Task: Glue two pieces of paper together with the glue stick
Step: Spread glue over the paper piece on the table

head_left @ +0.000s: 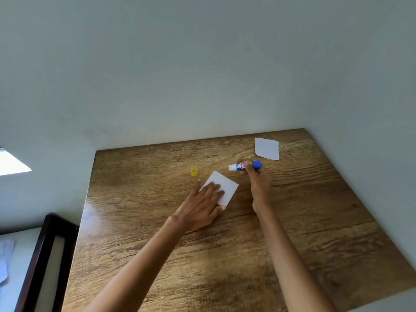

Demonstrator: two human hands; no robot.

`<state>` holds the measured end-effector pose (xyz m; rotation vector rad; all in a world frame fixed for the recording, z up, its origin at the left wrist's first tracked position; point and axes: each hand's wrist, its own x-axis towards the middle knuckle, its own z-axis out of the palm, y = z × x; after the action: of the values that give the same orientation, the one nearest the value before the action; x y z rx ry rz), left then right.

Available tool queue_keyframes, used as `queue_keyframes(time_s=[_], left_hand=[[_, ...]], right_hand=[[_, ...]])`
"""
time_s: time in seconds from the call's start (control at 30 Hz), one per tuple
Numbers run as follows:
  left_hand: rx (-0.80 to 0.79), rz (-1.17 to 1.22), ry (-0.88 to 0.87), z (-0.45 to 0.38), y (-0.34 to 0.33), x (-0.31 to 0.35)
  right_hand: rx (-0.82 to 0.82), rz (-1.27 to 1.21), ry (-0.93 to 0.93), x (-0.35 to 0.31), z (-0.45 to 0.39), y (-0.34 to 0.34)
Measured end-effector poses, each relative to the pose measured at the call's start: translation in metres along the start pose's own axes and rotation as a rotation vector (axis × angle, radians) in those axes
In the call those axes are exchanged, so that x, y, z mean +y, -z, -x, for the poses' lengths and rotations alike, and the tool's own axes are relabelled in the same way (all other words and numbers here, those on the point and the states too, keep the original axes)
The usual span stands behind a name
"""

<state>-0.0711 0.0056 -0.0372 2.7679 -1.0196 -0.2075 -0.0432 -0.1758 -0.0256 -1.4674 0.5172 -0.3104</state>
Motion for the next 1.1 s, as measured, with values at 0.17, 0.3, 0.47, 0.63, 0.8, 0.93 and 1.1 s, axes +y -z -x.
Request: queue_keyframes(time_s=[0.17, 0.3, 0.47, 0.63, 0.8, 0.93, 1.1], left_hand=[[-0.009, -0.007, 0.200, -0.014, -0.001, 0.037], [0.022, -0.036, 0.318, -0.024, -0.001, 0.058], [0.069, -0.058, 0.319, -0.022, -0.004, 0.059], [0.131, -0.013, 0.278, -0.016, -0.006, 0.054], [0.149, -0.018, 0.264, -0.014, -0.008, 0.051], [0.138, -0.025, 0.266, -0.014, -0.007, 0.051], [0.132, -0.031, 0.260, -0.015, -0.007, 0.050]], right_hand=[[-0.004, 0.003, 0.034, -0.003, 0.000, -0.006], [-0.048, 0.098, 0.067, -0.003, 0.000, -0.012], [-0.158, 0.219, 0.098, 0.004, -0.001, -0.019], [-0.273, 0.258, 0.124, 0.008, 0.000, -0.031], [-0.325, 0.306, 0.170, 0.012, 0.000, -0.037], [-0.351, 0.343, 0.181, 0.015, -0.002, -0.036], [-0.368, 0.381, 0.175, 0.014, -0.003, -0.037]])
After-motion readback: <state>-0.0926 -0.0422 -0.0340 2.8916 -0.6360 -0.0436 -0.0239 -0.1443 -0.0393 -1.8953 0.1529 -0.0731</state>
